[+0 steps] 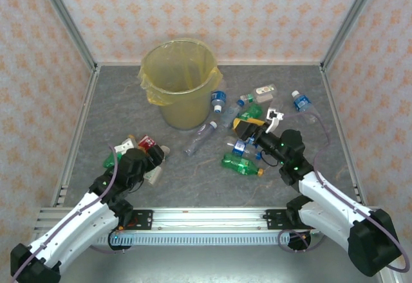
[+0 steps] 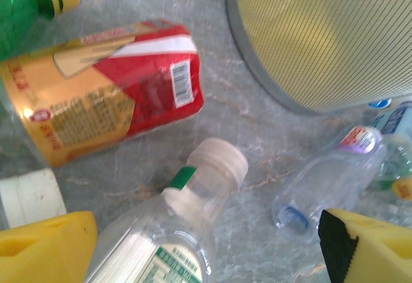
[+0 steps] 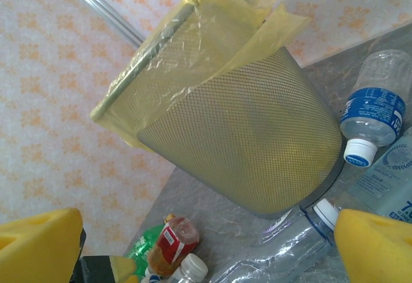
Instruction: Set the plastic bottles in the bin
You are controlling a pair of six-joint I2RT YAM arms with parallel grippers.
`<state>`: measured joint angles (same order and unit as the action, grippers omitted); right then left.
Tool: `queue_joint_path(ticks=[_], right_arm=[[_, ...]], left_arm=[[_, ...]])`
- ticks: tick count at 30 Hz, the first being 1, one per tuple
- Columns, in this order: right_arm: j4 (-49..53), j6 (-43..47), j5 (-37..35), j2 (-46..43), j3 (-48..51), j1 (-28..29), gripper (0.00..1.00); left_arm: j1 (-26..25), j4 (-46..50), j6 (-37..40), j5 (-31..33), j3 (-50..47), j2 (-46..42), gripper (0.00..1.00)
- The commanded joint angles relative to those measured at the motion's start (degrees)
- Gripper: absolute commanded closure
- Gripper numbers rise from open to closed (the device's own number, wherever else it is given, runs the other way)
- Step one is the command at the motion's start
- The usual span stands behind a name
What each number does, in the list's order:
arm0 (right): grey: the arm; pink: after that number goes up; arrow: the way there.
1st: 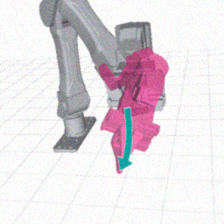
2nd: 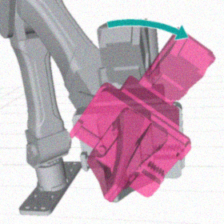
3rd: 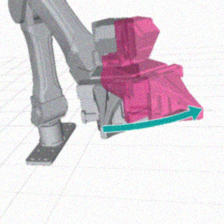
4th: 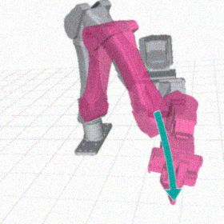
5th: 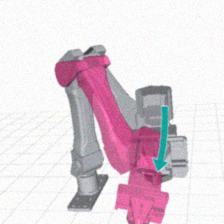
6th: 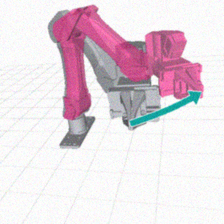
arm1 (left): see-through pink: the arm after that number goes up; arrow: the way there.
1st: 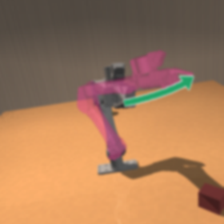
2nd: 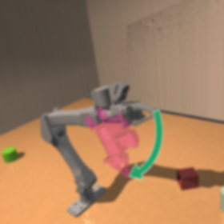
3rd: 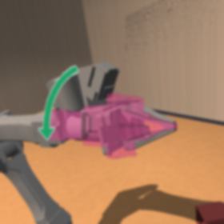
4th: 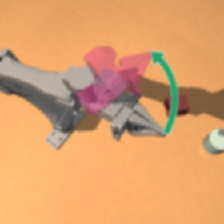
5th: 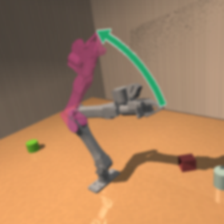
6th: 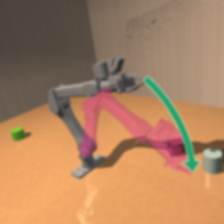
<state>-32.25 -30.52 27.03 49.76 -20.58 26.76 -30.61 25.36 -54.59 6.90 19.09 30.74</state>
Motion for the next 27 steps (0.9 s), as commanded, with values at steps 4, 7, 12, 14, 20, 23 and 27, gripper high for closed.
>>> queue_joint_path(ticks=[4,7,12,14,20,23,27], right_arm=[[-1.2,3.8,-1.1,0.6,-2.1,1.7,0.0],[-1.2,4.1,-1.9,0.6,-1.7,1.8,0.0],[-1.7,4.0,-2.0,0.6,-1.3,1.9,0.0],[-1.8,4.0,-2.2,0.8,-1.2,1.9,0.0],[-1.9,3.7,-2.0,1.1,-1.3,1.9,0.0],[-1.9,3.7,-1.4,1.2,-1.3,1.9,0.0],[-2.8,3.3,-0.6,1.3,-1.0,2.0,0.0]], left_arm=[[-6.5,3.3,-4.9,6.0,-1.0,4.0,0.1],[-8.2,2.6,-6.2,6.2,-1.5,6.1,0.09],[-11.8,-0.8,-7.2,6.3,-1.6,7.6,0.08],[-13.8,-2.3,-7.5,6.2,-1.3,8.7,0.07],[-17.8,-0.2,-8.4,9.6,1.4,12.8,0.06],[-17.7,1.3,-9.0,9.5,2.5,15.3,0.05],[-17.7,3.9,-9.8,10.8,4.3,19.1,0.01]])
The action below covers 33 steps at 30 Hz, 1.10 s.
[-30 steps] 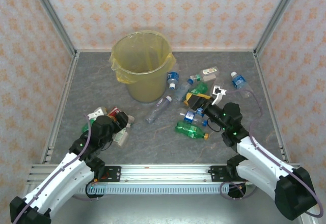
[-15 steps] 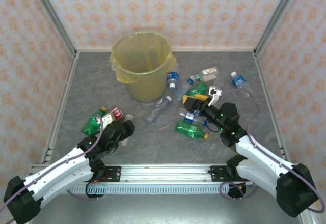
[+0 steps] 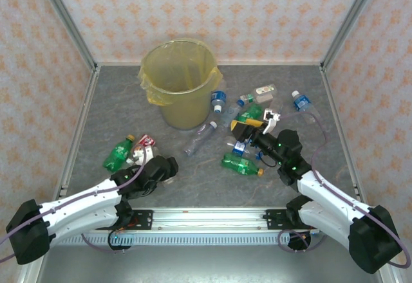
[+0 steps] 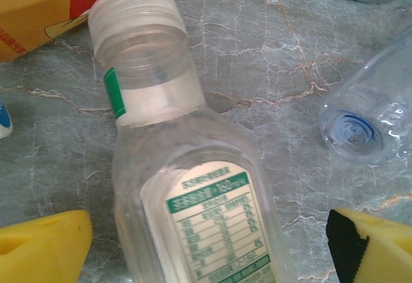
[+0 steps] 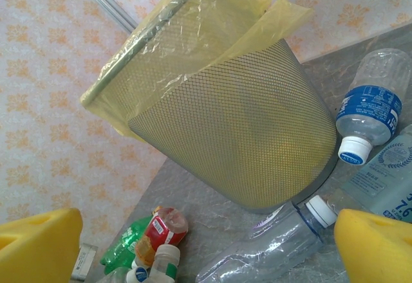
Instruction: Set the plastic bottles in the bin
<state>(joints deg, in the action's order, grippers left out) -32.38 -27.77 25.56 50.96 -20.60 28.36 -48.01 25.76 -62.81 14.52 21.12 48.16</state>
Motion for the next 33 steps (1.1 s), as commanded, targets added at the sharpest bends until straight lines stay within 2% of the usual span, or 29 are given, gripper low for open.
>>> queue_joint_path(ticks=[1,10,18,24,33], right_arm=[[-2.6,0.5,1.0,0.1,-1.0,0.5,0.0],[-2.8,0.4,0.9,0.2,-0.8,0.9,0.0],[-2.9,0.2,0.9,0.0,-0.8,1.1,0.0],[-2.8,0.3,0.7,-0.1,-0.8,1.1,0.0],[-3.3,0.5,2.0,1.1,-0.9,1.3,0.0]], left_arm=[[-0.4,3.9,-2.1,3.4,2.7,2.5,0.01],[-0.3,6.9,-4.0,3.9,5.0,9.2,0.04],[-0.3,11.2,-6.0,5.4,4.5,9.2,0.19],[-0.2,7.5,-2.8,3.8,4.4,11.3,0.19],[-0.4,6.1,-0.5,3.1,5.3,11.9,0.36]])
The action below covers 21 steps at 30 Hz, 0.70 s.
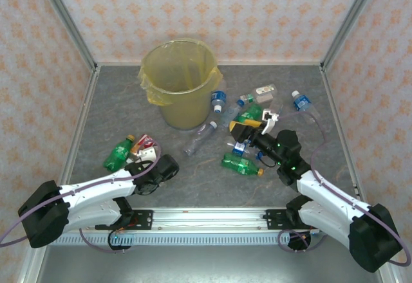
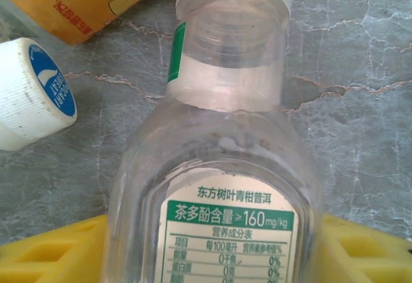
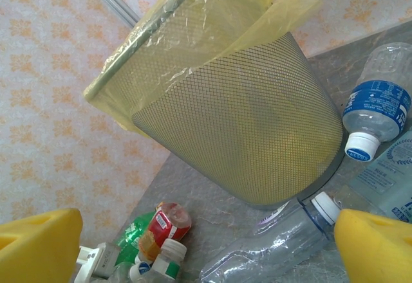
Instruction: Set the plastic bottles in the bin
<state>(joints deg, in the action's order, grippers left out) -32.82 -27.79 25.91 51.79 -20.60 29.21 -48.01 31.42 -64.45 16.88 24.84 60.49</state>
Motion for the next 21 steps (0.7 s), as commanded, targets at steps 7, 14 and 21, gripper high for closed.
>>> queue_joint_path(ticks=[7,14,21], right_arm=[[-6.3,0.8,8.9,2.6,-2.0,2.7,0.0],[-1.3,2.5,6.7,0.9,-4.9,6.9,0.0],[3.3,4.8,3.0,-1.1,-6.2,14.1,0.0]], left_arm=[[-0.4,-0.2,2.5,2.1,2.0,-6.6,0.41],[-0.4,1.3,3.9,4.5,4.9,-11.7,0.5],[-0.4,7.3,6.1,10.6,13.8,-15.8,0.51]])
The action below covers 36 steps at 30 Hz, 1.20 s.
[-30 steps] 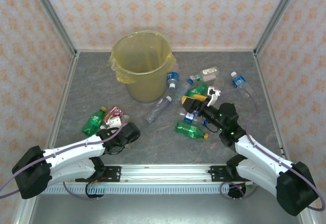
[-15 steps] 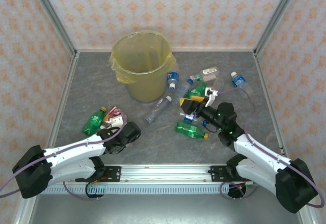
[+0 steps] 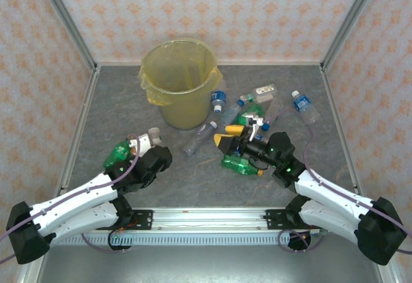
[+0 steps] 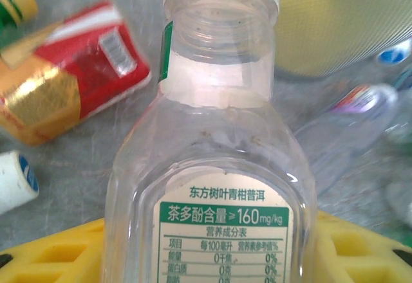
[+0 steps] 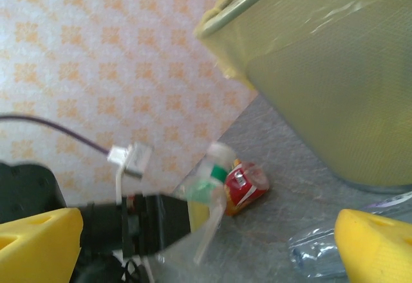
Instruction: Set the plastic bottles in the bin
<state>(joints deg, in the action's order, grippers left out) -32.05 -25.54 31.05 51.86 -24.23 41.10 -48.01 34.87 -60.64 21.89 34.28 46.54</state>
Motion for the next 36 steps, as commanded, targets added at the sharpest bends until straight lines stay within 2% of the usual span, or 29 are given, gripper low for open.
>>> queue_joint_path(ticks=[1,10,15,19,25,29,36], right_arm=[[3.6,3.0,-2.8,-1.2,-3.3,3.3,0.0],[7.6,3.8,-7.4,-1.4,-6.6,9.5,0.0],[11.2,3.9,-10.5,-1.3,-8.5,11.8,0.0],[12.4,2.2,-11.4,-2.2,-8.7,12.4,0.0],[15.3,0.0,-13.1,-4.9,-8.5,12.6,0.0],[17.6,-1.0,-13.8,-7.4,-8.2,12.7,0.0],[22.2,-1.6,-16.4,-11.5,-8.2,12.7,0.01]], left_arm=[[-0.4,4.6,2.8,6.7,5.9,-2.4,0.52],[-0.3,3.0,13.1,15.8,20.3,-0.2,0.52],[0.9,-0.9,22.2,17.8,30.7,6.7,0.55],[4.7,-4.3,30.1,15.8,39.4,14.3,0.56],[11.6,-9.3,36.1,8.0,50.2,25.6,0.56],[13.4,-11.2,38.5,5.2,57.2,33.4,0.56],[19.6,-9.7,37.4,-2.2,66.9,45.8,0.56]])
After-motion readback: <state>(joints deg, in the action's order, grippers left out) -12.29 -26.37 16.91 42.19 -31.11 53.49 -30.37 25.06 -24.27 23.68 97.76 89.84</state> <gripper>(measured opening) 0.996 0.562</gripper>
